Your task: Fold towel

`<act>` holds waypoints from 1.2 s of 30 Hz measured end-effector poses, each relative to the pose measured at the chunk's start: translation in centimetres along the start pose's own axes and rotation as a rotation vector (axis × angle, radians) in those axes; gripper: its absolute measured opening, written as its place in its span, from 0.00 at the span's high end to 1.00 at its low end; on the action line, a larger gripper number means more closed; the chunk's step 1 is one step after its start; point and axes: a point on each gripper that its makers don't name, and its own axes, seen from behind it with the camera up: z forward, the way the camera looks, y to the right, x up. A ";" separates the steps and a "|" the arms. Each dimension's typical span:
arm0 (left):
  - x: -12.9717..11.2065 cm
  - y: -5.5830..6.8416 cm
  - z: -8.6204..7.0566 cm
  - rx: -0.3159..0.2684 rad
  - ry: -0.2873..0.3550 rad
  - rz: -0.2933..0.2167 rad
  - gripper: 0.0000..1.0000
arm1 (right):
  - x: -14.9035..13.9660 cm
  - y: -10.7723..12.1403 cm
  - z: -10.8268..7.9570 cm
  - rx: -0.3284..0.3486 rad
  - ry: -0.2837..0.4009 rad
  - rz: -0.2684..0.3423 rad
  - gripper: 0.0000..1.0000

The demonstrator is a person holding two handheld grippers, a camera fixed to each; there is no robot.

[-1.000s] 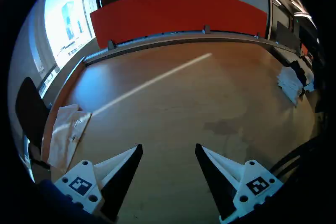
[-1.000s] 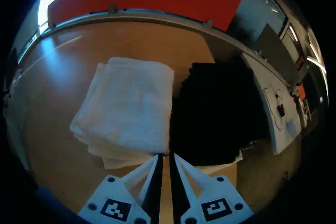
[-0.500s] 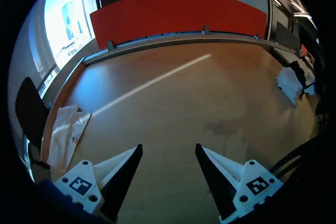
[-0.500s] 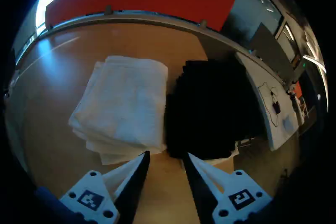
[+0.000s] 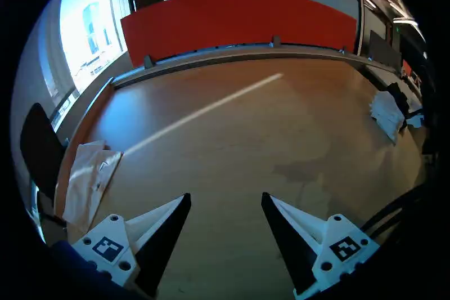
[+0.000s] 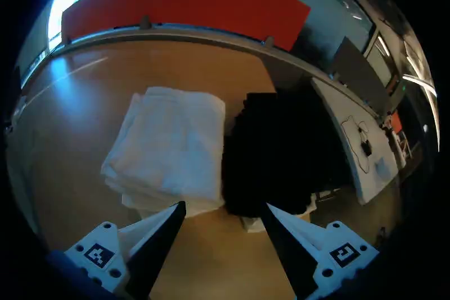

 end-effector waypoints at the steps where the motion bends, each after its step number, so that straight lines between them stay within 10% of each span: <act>1: 0.0 0.0 0.0 0.000 0.001 -0.001 0.07 | 0.4 -0.1 -0.2 0.000 0.012 0.003 0.00; 27: 1.1 -0.3 -0.4 0.003 0.034 -0.013 0.07 | 15.6 -2.2 -9.5 -0.026 0.573 0.180 0.00; 36: 2.5 -0.8 -0.5 0.011 0.083 -0.032 0.07 | 17.6 -3.6 -10.0 -0.010 0.630 0.207 0.00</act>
